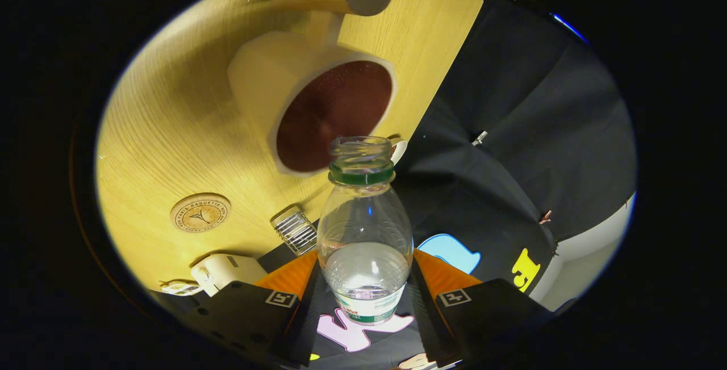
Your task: Take the bottle from table, then pour the juice into the cup, finally place the bottle on the coaster
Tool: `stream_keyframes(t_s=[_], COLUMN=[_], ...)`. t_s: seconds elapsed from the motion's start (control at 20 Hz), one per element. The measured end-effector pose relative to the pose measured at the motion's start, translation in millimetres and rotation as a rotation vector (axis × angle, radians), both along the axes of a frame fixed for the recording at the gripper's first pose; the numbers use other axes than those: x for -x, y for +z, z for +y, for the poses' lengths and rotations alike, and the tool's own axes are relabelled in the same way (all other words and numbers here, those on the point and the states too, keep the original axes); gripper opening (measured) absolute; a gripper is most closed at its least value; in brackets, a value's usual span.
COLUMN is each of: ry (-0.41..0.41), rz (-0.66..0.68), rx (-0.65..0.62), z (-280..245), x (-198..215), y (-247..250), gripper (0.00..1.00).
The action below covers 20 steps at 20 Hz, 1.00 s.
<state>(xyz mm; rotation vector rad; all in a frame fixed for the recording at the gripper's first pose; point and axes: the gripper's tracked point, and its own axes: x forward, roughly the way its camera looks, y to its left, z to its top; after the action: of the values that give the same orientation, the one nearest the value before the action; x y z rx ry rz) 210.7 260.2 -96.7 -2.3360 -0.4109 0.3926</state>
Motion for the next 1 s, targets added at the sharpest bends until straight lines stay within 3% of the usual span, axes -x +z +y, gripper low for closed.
stream_keyframes(t_s=[0.6,0.8,1.0], ry=[-0.043,-0.112,-0.247], rz=[0.032,0.043,0.109], rx=[-0.054,-0.166,-0.407], z=[-6,-16,-33], x=[3,3,4], y=[8,27,53], gripper=[0.75,0.75,0.75])
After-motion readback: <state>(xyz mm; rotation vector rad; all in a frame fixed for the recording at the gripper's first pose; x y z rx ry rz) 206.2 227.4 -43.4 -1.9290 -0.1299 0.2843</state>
